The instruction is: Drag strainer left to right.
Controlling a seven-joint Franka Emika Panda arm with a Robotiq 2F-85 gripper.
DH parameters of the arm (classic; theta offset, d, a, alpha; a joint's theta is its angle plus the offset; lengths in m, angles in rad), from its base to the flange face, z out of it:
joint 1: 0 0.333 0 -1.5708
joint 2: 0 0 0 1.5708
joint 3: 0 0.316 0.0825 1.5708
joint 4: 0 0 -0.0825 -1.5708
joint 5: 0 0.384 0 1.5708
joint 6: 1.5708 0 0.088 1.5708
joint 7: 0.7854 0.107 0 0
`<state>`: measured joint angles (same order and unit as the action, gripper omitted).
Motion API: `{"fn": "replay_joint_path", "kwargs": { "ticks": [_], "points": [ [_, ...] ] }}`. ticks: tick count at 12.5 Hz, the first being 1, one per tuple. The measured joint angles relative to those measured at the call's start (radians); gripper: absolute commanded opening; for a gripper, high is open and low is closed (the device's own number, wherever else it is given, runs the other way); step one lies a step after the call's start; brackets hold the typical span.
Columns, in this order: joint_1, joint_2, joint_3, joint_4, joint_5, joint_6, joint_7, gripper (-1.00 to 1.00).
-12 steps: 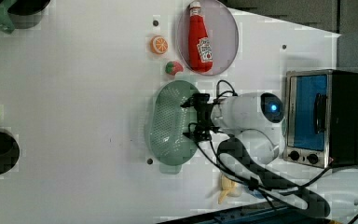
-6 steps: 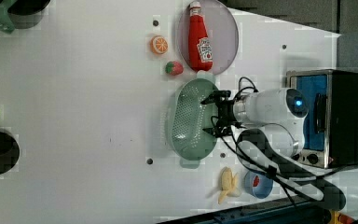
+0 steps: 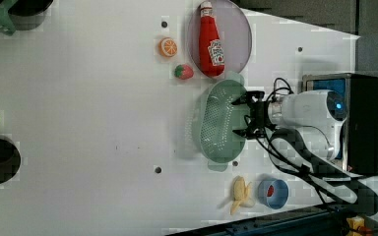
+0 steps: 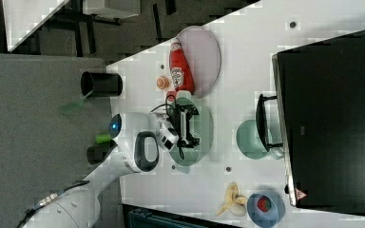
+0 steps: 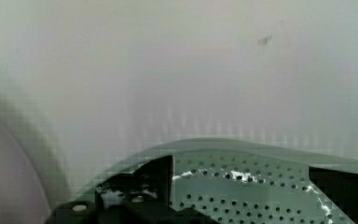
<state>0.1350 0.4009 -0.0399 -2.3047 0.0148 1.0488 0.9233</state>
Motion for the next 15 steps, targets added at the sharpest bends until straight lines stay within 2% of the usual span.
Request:
{"fn": "replay_joint_path", "kwargs": {
  "ticks": [2, 6, 9, 12, 15],
  "points": [
    [-0.016, 0.008, -0.027, -0.006, -0.022, 0.001, -0.049, 1.0],
    [-0.007, 0.004, -0.087, -0.033, -0.017, 0.008, -0.15, 1.0],
    [-0.025, -0.01, -0.053, -0.021, -0.024, 0.012, -0.208, 1.0],
    [-0.019, -0.086, -0.017, -0.021, -0.021, -0.028, -0.318, 1.0],
    [-0.008, -0.204, 0.005, 0.055, -0.024, -0.218, -0.515, 1.0]
  ]
}}
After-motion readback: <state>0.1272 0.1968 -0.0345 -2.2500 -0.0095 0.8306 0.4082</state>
